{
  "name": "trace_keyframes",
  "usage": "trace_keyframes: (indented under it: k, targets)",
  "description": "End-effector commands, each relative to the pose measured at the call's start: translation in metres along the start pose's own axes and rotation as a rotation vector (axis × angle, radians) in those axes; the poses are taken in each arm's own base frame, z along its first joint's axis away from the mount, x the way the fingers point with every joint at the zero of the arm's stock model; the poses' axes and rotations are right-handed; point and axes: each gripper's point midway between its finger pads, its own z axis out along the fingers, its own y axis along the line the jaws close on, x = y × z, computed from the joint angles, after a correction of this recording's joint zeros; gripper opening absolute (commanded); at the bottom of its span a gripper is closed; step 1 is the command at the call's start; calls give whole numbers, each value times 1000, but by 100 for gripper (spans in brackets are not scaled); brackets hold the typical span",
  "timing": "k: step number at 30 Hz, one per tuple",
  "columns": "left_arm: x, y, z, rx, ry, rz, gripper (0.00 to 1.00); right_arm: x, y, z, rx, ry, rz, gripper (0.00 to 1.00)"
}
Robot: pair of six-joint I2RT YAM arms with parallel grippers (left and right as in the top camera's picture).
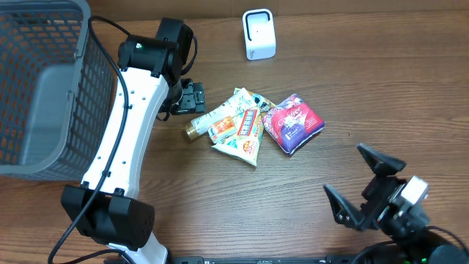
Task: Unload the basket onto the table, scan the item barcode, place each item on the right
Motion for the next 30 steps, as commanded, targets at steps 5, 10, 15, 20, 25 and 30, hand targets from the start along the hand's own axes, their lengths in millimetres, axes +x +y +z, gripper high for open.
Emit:
trace_keyframes:
  k: [5, 10, 15, 20, 25, 30]
  targets:
    - [-2, 3, 2, -21, -3, -5, 100, -17, -11, 35, 0, 306, 155, 100]
    - [-2, 3, 2, -21, -3, -5, 100, -28, 4, 68, -242, 432, 302, 100]
    - [-2, 2, 2, -21, -3, -6, 100, -16, 25, 70, -542, 520, 488, 100]
    - [-2, 2, 2, -21, -3, -6, 100, -2, -10, 100, -457, 550, 659, 100]
    - [-2, 2, 2, -21, -3, -6, 100, 28, -76, 127, -48, 522, 801, 100]
    - [-2, 2, 2, -21, -3, -6, 100, 92, -156, 87, 593, 611, 859, 100]
